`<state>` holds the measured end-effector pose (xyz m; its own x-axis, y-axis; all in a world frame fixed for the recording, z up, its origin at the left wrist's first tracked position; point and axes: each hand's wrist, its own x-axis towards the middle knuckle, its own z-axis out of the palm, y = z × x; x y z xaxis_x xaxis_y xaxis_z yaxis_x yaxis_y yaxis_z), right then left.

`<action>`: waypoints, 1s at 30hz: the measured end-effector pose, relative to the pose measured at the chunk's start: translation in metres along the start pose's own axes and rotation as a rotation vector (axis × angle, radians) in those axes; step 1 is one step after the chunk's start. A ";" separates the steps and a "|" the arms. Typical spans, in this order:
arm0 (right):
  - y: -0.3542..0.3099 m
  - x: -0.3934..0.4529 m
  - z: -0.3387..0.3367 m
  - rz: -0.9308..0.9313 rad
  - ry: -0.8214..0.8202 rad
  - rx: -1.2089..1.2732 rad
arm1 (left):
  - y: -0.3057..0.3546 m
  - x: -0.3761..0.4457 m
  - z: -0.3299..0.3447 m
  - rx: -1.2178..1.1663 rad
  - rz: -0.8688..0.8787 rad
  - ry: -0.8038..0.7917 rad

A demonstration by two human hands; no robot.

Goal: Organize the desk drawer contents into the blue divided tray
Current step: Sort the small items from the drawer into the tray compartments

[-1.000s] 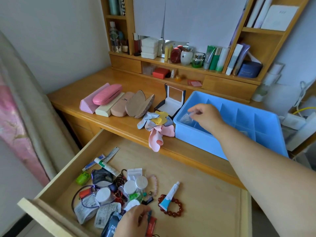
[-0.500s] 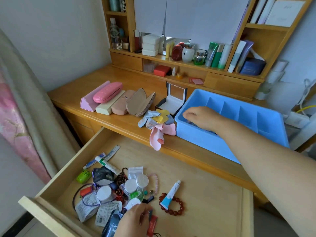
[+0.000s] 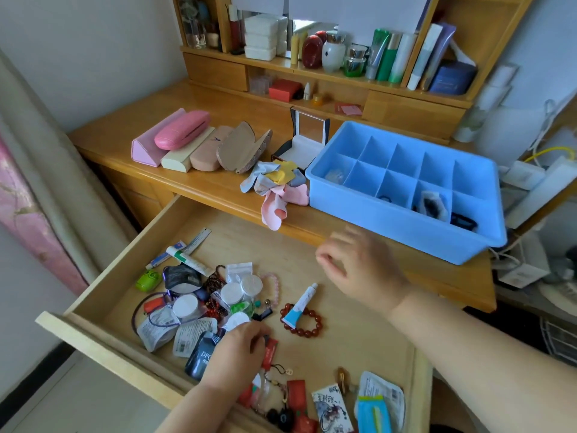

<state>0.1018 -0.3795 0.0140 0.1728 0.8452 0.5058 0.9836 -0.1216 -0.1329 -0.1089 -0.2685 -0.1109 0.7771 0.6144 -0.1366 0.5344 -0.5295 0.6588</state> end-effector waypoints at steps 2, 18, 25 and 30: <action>-0.018 -0.046 0.020 0.293 -0.426 0.110 | 0.000 0.000 0.001 0.015 0.008 -0.022; -0.036 -0.143 0.071 1.022 -0.777 0.517 | -0.005 0.001 0.010 0.116 0.061 -0.041; -0.044 -0.141 0.058 0.789 -1.065 0.220 | -0.008 0.002 0.013 0.127 0.067 -0.043; -0.061 -0.128 0.066 0.521 -1.265 -0.054 | -0.007 0.001 0.013 0.137 0.075 -0.051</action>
<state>0.0164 -0.4458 -0.0988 0.3850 0.5865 -0.7126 0.8253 -0.5644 -0.0186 -0.1076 -0.2718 -0.1248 0.8306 0.5413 -0.1308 0.5119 -0.6498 0.5618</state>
